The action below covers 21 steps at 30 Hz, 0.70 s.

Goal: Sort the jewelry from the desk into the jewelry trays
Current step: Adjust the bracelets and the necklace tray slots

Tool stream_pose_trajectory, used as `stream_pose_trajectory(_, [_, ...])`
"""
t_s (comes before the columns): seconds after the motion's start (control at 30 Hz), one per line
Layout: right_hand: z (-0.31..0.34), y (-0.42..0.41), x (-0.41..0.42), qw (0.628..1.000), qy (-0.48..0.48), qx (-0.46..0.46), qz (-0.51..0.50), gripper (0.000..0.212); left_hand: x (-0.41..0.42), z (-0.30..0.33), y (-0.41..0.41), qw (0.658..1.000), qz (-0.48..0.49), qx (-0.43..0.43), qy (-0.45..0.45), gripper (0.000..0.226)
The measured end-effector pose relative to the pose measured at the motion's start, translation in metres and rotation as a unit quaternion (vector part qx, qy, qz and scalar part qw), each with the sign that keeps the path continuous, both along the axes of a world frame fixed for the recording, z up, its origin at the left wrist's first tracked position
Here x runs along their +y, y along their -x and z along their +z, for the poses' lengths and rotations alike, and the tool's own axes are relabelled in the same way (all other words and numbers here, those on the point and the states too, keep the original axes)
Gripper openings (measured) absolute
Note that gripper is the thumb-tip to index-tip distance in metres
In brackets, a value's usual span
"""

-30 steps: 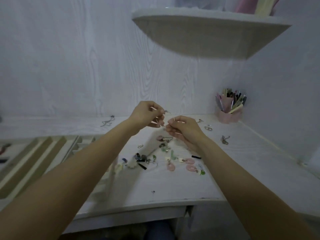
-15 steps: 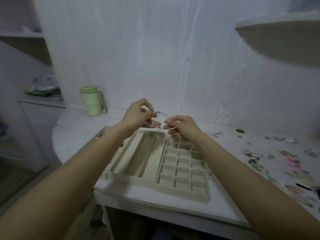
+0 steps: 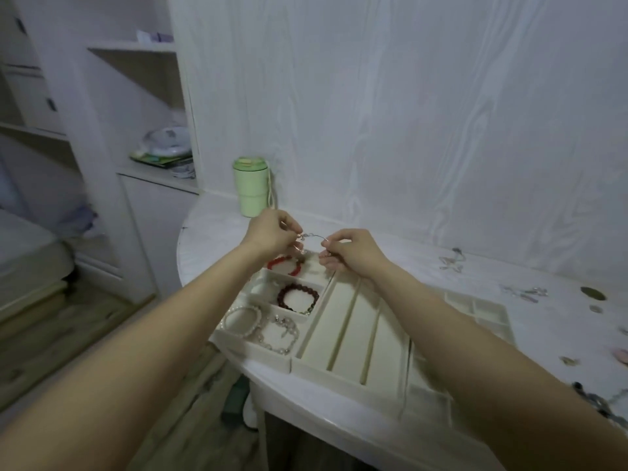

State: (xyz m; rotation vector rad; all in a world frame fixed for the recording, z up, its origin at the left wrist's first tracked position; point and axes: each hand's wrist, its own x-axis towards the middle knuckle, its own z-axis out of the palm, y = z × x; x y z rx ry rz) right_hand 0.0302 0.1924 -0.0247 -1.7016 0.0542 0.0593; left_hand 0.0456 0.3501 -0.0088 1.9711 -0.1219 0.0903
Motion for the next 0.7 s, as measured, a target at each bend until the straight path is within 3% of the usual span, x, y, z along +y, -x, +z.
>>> stream_pose_trajectory(0.1, [-0.011, -0.019, 0.005, 0.997, 0.075, -0.006, -0.016, 0.018, -0.001, -0.007, -0.014, 1.000, 0.020, 0.001, -0.019, 0.014])
stream_pose_trajectory(0.2, [-0.019, -0.029, 0.004, 0.979, 0.197, -0.037, -0.043, 0.019, -0.003, -0.016, -0.027, 0.997, 0.023, -0.002, -0.074, 0.021])
stream_pose_trajectory(0.3, [-0.025, -0.034, 0.001, 0.919, 0.389, -0.056, -0.018, 0.015, -0.008, -0.023, -0.032, 0.991, -0.008, 0.015, -0.130, 0.019])
stream_pose_trajectory(0.37, [-0.026, -0.035, 0.002, 0.882, 0.468, -0.047, 0.006, 0.014, -0.013, -0.029, -0.032, 0.986, -0.045, 0.037, -0.154, 0.015])
stream_pose_trajectory(0.5, [-0.026, -0.037, 0.006, 0.850, 0.524, -0.053, 0.023, 0.012, -0.018, -0.042, -0.034, 0.980, -0.087, 0.069, -0.162, 0.015])
stream_pose_trajectory(0.6, [-0.026, -0.036, 0.007, 0.817, 0.571, -0.067, 0.038, 0.018, -0.017, -0.045, -0.038, 0.968, -0.101, 0.047, -0.225, 0.011])
stream_pose_trajectory(0.7, [-0.023, -0.035, 0.008, 0.808, 0.583, -0.071, 0.049, 0.021, -0.016, -0.043, -0.038, 0.947, -0.118, 0.013, -0.299, 0.011])
